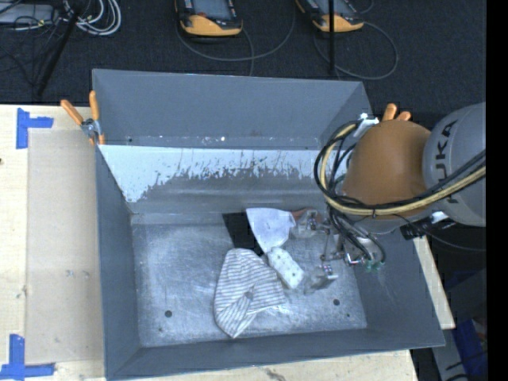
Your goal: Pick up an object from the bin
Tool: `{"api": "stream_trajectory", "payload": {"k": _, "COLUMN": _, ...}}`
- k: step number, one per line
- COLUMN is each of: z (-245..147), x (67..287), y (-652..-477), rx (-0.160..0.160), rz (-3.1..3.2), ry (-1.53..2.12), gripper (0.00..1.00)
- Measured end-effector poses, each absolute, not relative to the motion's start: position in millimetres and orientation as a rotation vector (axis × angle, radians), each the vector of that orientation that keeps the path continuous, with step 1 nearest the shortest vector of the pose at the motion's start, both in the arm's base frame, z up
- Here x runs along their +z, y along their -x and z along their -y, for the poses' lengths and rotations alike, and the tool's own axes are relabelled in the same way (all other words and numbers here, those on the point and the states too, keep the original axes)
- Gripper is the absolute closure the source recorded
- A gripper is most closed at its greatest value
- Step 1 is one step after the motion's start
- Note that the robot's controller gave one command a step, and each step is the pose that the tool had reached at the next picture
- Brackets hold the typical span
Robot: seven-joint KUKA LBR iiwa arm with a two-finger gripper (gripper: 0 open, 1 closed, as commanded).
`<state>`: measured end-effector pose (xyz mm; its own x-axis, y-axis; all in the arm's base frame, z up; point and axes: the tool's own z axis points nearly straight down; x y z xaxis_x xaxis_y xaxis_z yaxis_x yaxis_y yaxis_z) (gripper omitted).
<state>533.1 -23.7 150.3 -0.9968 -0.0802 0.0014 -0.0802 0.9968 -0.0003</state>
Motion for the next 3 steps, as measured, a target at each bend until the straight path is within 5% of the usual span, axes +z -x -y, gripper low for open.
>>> {"api": "stream_trajectory", "payload": {"k": 1, "z": 39.9, "x": 135.7, "y": -540.4, "rx": -0.006, "rz": 3.118, "ry": -0.373, "gripper": 0.00}}
{"api": "stream_trajectory", "payload": {"k": 2, "z": -0.2, "x": 86.6, "y": -574.9, "rx": 0.024, "rz": 3.116, "ry": -0.273, "gripper": 1.00}}
{"api": "stream_trajectory", "payload": {"k": 3, "z": -0.6, "x": 86.6, "y": -575.2, "rx": 0.023, "rz": 3.118, "ry": -0.273, "gripper": 1.00}}
